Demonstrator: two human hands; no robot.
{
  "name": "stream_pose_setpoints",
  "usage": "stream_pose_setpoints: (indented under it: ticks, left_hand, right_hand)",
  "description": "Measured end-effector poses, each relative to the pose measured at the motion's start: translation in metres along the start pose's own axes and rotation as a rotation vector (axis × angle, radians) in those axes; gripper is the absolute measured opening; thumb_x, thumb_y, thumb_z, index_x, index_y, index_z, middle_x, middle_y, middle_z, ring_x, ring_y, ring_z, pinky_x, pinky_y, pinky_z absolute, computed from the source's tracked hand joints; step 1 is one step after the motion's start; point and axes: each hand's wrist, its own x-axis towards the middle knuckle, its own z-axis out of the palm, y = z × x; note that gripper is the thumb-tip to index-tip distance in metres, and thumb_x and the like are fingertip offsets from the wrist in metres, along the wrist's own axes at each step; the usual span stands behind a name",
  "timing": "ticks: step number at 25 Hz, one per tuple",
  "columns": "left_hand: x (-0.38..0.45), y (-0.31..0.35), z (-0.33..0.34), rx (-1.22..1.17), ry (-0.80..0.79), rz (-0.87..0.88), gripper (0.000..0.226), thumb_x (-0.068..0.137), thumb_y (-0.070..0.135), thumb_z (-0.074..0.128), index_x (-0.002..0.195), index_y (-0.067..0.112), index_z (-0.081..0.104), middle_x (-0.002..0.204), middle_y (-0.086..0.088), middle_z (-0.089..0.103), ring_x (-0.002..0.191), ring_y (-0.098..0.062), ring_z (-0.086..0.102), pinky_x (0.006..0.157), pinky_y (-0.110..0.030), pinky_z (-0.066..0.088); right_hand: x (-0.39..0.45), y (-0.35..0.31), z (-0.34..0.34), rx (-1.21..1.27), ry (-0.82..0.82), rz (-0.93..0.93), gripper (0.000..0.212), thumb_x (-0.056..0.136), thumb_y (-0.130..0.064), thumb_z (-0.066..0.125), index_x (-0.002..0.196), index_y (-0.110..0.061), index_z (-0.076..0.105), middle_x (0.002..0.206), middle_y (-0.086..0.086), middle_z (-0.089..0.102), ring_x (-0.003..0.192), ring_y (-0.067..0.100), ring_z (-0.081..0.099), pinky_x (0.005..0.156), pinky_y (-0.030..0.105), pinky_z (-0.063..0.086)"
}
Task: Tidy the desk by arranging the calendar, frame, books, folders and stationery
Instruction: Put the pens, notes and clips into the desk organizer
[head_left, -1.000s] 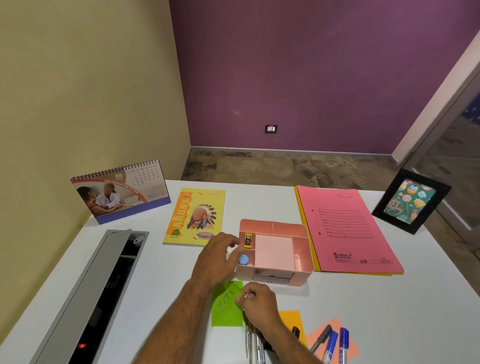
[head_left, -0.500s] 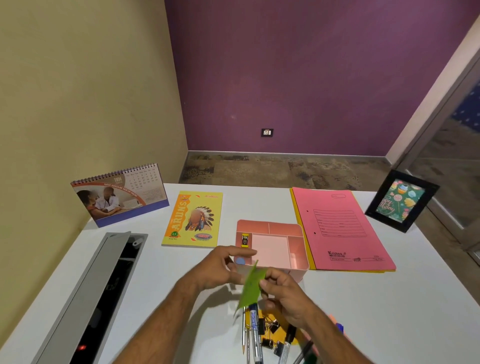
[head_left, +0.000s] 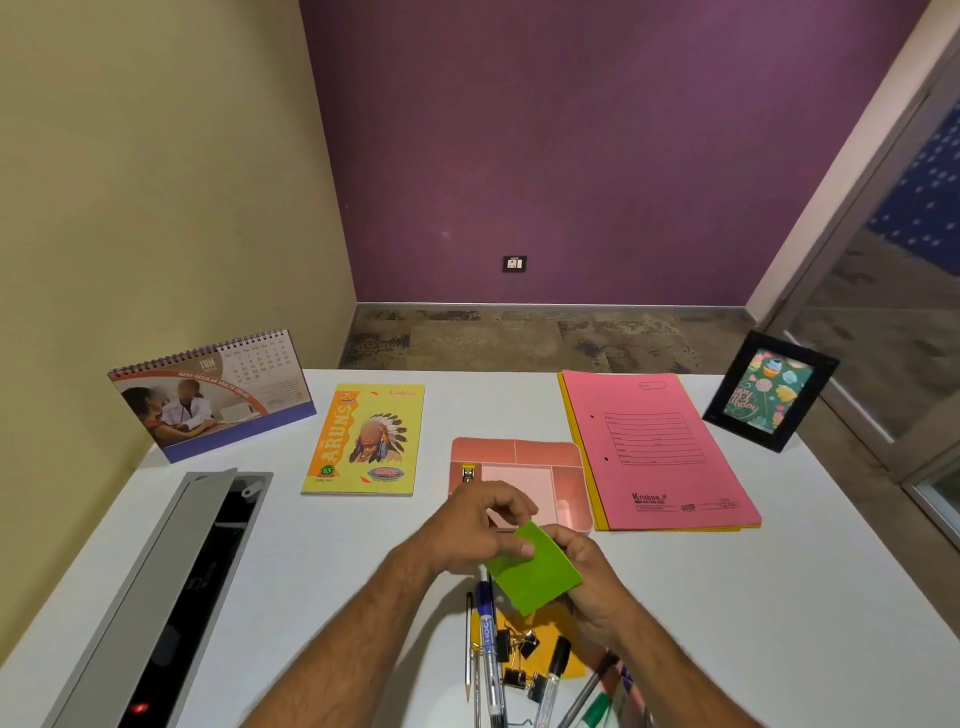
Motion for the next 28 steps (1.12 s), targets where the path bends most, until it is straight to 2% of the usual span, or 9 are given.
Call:
stream_pose_setpoints:
  ticks: [3,4,7,9,12,14,18,24,28]
  left_hand:
    - [0.005,0.007,0.002,-0.108,0.045,0.010,0.031,0.071,0.003,0.084,0.070,0.025,0.064,0.081,0.000,0.070,0.072,-0.010,0.063,0.064,-0.025,0.052]
    - [0.008,0.010,0.000,-0.127,0.088,0.025,0.030,0.073,0.002,0.084,0.070,0.024,0.063,0.076,0.003,0.067,0.068,-0.007,0.059,0.063,-0.022,0.049]
    - [0.021,0.022,-0.006,-0.156,0.230,0.047,0.029,0.076,0.003,0.082,0.071,0.023,0.061,0.073,0.005,0.063,0.068,-0.007,0.057,0.062,-0.020,0.049]
    - [0.033,0.028,-0.007,-0.171,0.319,0.020,0.028,0.077,0.005,0.082,0.072,0.023,0.060,0.072,0.005,0.062,0.067,-0.007,0.056,0.060,-0.022,0.049]
    - [0.051,0.031,-0.006,-0.083,0.489,-0.065,0.031,0.073,0.015,0.085,0.068,0.027,0.058,0.073,0.008,0.063,0.064,-0.009,0.056,0.057,-0.024,0.045]
    - [0.061,0.033,-0.006,-0.008,0.558,-0.098,0.032,0.071,0.018,0.086,0.067,0.028,0.057,0.075,0.011,0.064,0.064,-0.011,0.059,0.055,-0.022,0.042]
    - [0.079,0.038,-0.001,0.143,0.588,-0.145,0.026,0.076,0.020,0.084,0.075,0.023,0.059,0.084,0.008,0.069,0.070,-0.013,0.064,0.051,-0.020,0.038]
    - [0.094,0.031,0.015,0.311,0.509,-0.187,0.024,0.087,0.013,0.074,0.077,0.024,0.055,0.091,0.004,0.068,0.082,-0.013,0.062,0.050,-0.014,0.032]
    - [0.098,0.013,0.020,0.344,0.481,-0.210,0.022,0.091,0.011,0.068,0.079,0.025,0.054,0.085,0.006,0.063,0.074,-0.008,0.056,0.052,-0.016,0.036]
  right_hand:
    - [0.002,0.007,-0.018,-0.090,0.141,-0.002,0.013,0.089,-0.002,0.063,0.098,-0.007,0.070,0.063,0.012,0.061,0.044,0.020,0.047,0.043,0.026,0.036]
    - [0.002,0.011,-0.026,-0.182,0.192,-0.013,0.012,0.089,0.000,0.062,0.093,-0.007,0.071,0.063,0.007,0.060,0.045,0.017,0.047,0.042,0.026,0.037]
    - [0.000,0.021,-0.048,-0.654,0.266,-0.062,0.007,0.081,-0.011,0.076,0.085,-0.016,0.072,0.084,-0.003,0.068,0.075,0.014,0.064,0.064,0.028,0.054]
    - [-0.001,0.029,-0.057,-0.960,0.183,-0.051,0.028,0.072,-0.025,0.083,0.096,-0.021,0.069,0.096,-0.006,0.067,0.089,0.013,0.062,0.079,0.029,0.054]
    - [0.001,0.035,-0.059,-1.297,0.049,0.048,0.057,0.063,-0.051,0.080,0.112,-0.030,0.059,0.101,-0.010,0.057,0.094,0.011,0.054,0.077,0.026,0.047]
    - [0.004,0.037,-0.058,-1.349,0.044,0.069,0.061,0.061,-0.057,0.076,0.113,-0.032,0.056,0.098,-0.011,0.052,0.093,0.010,0.050,0.072,0.026,0.044]
    - [0.011,0.036,-0.055,-1.358,0.080,0.073,0.045,0.066,-0.049,0.075,0.103,-0.032,0.057,0.095,-0.011,0.052,0.089,0.010,0.051,0.064,0.022,0.039]
    - [0.017,0.037,-0.054,-1.356,0.073,0.090,0.031,0.069,-0.038,0.080,0.091,-0.029,0.059,0.093,-0.009,0.055,0.086,0.011,0.053,0.066,0.024,0.042]
    - [0.018,0.036,-0.060,-1.276,0.084,0.091,0.030,0.064,-0.039,0.084,0.071,-0.028,0.057,0.085,-0.008,0.056,0.077,0.010,0.054,0.062,0.025,0.041]
